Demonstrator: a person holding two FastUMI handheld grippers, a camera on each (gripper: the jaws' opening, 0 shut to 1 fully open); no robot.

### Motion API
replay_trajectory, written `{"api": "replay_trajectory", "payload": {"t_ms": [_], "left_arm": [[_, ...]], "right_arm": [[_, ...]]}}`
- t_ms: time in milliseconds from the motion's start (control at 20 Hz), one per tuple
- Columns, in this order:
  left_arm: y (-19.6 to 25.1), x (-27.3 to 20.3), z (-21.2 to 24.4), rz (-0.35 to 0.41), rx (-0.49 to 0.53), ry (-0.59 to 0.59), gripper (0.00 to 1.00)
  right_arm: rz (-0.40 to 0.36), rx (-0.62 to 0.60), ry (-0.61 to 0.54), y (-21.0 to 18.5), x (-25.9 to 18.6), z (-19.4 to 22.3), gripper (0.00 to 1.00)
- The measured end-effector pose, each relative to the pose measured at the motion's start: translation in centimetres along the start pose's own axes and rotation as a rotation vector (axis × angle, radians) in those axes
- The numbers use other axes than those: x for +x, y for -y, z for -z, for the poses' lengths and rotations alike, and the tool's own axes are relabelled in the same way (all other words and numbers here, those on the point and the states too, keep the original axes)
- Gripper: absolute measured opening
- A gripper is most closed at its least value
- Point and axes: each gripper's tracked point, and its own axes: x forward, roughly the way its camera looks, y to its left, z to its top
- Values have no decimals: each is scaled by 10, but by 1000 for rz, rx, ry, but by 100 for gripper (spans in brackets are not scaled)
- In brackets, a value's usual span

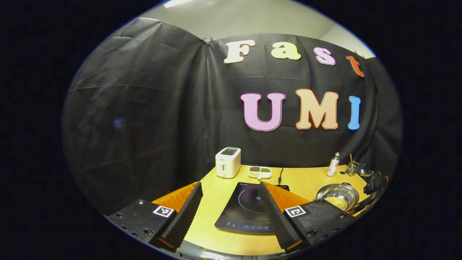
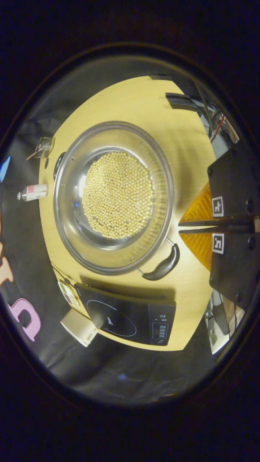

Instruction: First push the handle of the pot to place it horizontally, then grasp the pot with both hands and set it on the induction cooktop.

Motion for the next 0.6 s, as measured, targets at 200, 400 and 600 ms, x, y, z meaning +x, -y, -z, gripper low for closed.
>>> {"api": "replay_trajectory", "payload": {"t_ms": [200,400,600], "left_arm": [[-4,0,3,-15,-18,-3,92],[-6,1,4,-19,-20,-3,93],[-5,3,5,-15,-23,-3,92]], "right_arm": [[9,-19,-9,-3,10,-6,0],[-1,-25,-10,-11,12,-9,0],[-24,-5,-20,-26,17,-12,2]]}}
